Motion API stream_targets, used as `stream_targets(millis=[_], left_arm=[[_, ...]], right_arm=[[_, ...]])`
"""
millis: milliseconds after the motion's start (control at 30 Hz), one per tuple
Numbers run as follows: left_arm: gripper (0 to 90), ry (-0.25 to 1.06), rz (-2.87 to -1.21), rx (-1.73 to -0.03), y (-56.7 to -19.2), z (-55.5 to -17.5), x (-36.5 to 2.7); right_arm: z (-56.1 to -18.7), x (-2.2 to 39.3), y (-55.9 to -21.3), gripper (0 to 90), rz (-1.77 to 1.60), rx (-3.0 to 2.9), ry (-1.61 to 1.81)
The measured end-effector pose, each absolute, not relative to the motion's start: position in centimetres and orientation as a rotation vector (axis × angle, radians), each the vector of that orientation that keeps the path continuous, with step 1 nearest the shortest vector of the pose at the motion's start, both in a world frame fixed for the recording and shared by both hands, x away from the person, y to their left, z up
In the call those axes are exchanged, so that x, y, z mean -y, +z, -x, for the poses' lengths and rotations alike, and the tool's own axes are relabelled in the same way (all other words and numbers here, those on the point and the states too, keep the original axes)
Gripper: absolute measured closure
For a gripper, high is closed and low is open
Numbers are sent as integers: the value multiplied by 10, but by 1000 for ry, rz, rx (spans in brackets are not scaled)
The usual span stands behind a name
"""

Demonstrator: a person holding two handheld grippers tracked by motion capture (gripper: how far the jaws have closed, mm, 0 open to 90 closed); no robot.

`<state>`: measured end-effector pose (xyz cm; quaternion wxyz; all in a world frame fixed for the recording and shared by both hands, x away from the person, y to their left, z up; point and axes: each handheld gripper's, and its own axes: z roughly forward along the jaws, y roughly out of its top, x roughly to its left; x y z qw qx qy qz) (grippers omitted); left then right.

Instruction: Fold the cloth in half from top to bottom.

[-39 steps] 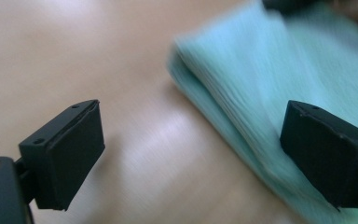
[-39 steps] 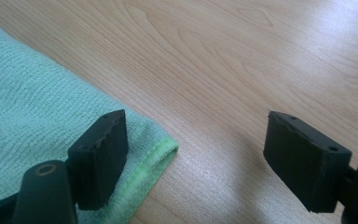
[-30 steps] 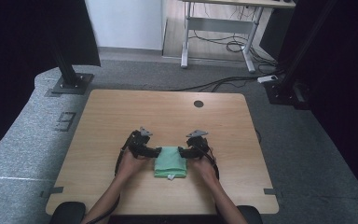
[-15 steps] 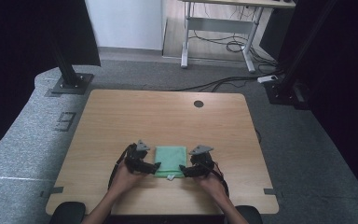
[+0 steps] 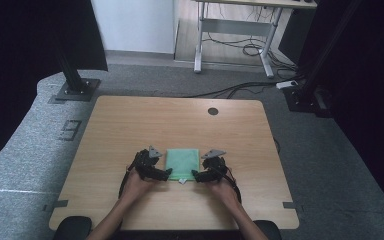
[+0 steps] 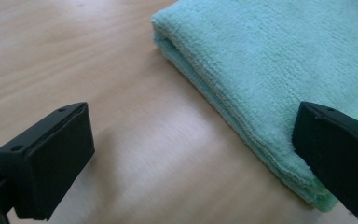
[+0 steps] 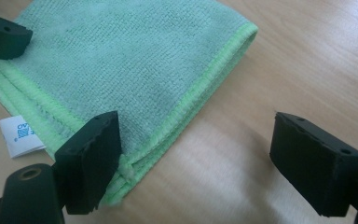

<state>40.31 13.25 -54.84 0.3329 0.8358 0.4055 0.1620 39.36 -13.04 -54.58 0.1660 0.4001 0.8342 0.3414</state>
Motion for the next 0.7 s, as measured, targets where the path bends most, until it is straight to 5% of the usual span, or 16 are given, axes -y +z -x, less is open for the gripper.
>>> stream_targets(millis=[700], left_arm=[[20,420,-2158,-1096,-548,-449,-133]], right_arm=[[-435,130,-548,176,-1206,-2311,989]])
